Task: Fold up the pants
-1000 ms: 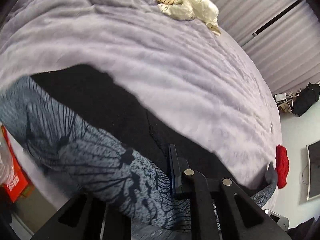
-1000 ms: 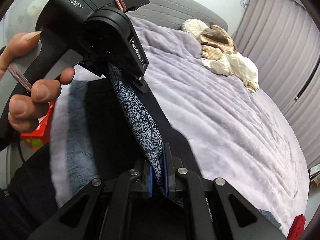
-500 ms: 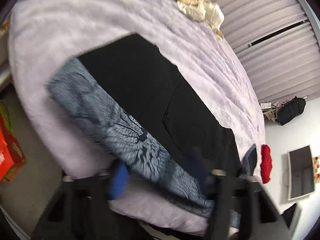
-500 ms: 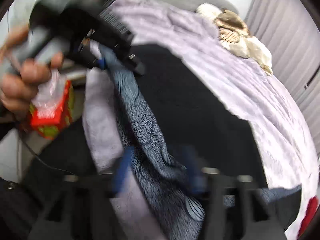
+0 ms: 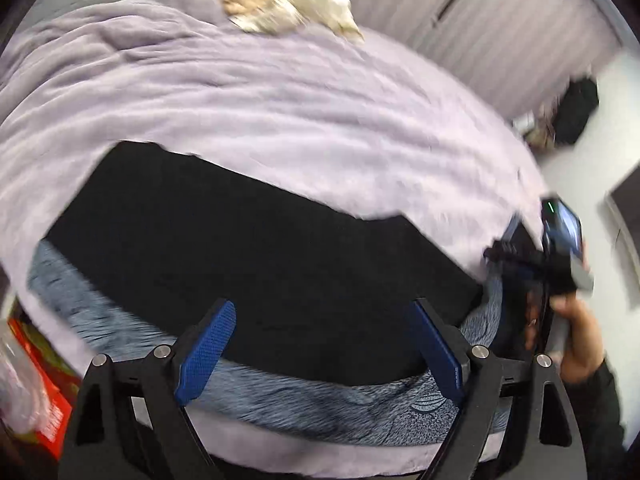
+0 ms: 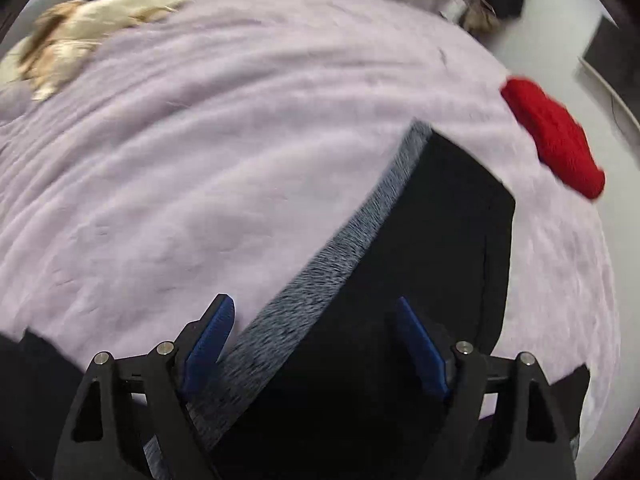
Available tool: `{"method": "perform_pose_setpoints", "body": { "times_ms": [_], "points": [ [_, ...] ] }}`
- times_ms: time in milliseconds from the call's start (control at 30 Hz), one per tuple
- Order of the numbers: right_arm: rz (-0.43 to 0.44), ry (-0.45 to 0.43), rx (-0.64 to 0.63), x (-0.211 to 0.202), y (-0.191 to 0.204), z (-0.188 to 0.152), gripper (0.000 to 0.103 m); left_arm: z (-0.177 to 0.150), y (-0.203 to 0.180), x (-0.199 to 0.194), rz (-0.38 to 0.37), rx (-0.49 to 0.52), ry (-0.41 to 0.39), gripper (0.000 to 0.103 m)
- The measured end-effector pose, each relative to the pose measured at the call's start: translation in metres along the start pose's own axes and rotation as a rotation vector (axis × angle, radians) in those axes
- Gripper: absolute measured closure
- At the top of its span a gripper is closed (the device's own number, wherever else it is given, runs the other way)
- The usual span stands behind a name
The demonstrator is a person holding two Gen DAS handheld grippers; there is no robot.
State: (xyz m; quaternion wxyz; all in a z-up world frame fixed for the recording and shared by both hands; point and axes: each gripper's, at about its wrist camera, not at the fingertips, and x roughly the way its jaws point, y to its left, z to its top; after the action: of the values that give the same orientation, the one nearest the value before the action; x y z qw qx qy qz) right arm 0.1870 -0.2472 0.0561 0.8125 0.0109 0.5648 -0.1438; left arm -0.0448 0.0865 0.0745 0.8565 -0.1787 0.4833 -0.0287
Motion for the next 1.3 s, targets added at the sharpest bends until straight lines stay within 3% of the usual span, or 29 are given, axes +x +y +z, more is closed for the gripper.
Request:
{"method": "perform_pose_setpoints", "body": {
  "times_ms": [67, 100, 133, 167, 200, 233, 367, 467, 600, 633, 700, 767, 867, 1000, 1033, 1067, 1100, 1133, 1200, 1300],
  "points": [
    [-0.019, 0.129, -0.056, 0.035, 0.007, 0.007, 0.015, 0.001, -0.027, 0.028, 0.003, 0.069, 0.083, 0.014],
    [-0.023, 0.13, -0.069, 0.04, 0.01, 0.006, 0.016, -0.001, -0.037, 0.042, 0.005, 0.091, 0.128, 0.014],
    [-0.009, 0.104, -0.053, 0.033, 0.007, 0.005, 0.035, -0.004, -0.039, 0.049, 0.007, 0.105, 0.153, 0.014],
    [0.001, 0.086, -0.051, 0.026, 0.004, 0.004, 0.071, -0.007, -0.045, 0.054, 0.017, 0.123, 0.159, 0.014],
    [0.035, 0.073, -0.062, 0.016, 0.0, 0.001, 0.087, -0.009, -0.051, 0.056, 0.029, 0.141, 0.154, 0.014],
    [0.078, 0.057, -0.052, 0.007, -0.006, -0.003, 0.094, -0.009, -0.052, 0.056, 0.024, 0.158, 0.153, 0.014],
    [0.148, -0.08, 0.055, -0.046, -0.055, -0.042, 0.095, -0.003, -0.059, 0.05, -0.064, 0.197, 0.149, 0.014],
    [0.121, -0.199, 0.11, -0.096, -0.102, -0.097, 0.095, -0.001, -0.079, 0.048, -0.135, 0.247, 0.136, 0.014],
    [0.133, -0.238, 0.141, -0.117, -0.156, -0.178, 0.095, -0.022, -0.115, 0.076, -0.15, 0.395, 0.232, 0.014],
    [0.141, -0.221, 0.132, -0.109, -0.158, -0.187, 0.092, -0.031, -0.126, 0.089, -0.134, 0.425, 0.268, 0.014],
    [0.113, -0.214, 0.14, -0.093, -0.169, -0.205, 0.06, -0.046, -0.145, 0.098, -0.031, 0.519, 0.218, 0.013],
    [0.084, -0.246, 0.158, -0.084, -0.183, -0.212, 0.031, -0.054, -0.157, 0.099, 0.003, 0.575, 0.197, 0.007],
    [0.168, -0.278, 0.204, -0.078, -0.206, -0.212, 0.028, -0.052, -0.155, 0.099, -0.01, 0.542, 0.207, 0.007],
    [0.329, -0.292, 0.403, -0.05, -0.256, -0.205, 0.026, -0.048, -0.153, 0.1, -0.009, 0.532, 0.208, 0.005],
    [0.365, -0.303, 0.457, -0.039, -0.267, -0.204, 0.027, -0.048, -0.154, 0.101, 0.003, 0.532, 0.208, 0.001],
    [0.387, -0.304, 0.498, -0.03, -0.278, -0.203, 0.041, -0.048, -0.155, 0.103, 0.015, 0.528, 0.213, 0.001],
    [0.399, -0.286, 0.517, -0.024, -0.283, -0.199, 0.063, -0.046, -0.156, 0.103, 0.018, 0.52, 0.219, 0.001],
    [0.414, -0.273, 0.51, -0.02, -0.285, -0.195, 0.095, -0.044, -0.157, 0.103, 0.018, 0.507, 0.226, 0.001],
    [0.428, -0.32, 0.469, -0.041, -0.288, -0.193, 0.095, -0.037, -0.157, 0.098, -0.003, 0.478, 0.238, 0.001],
    [0.337, -0.471, 0.305, -0.102, -0.272, -0.198, 0.095, -0.032, -0.155, 0.089, -0.035, 0.46, 0.248, 0.001]
  ]
}}
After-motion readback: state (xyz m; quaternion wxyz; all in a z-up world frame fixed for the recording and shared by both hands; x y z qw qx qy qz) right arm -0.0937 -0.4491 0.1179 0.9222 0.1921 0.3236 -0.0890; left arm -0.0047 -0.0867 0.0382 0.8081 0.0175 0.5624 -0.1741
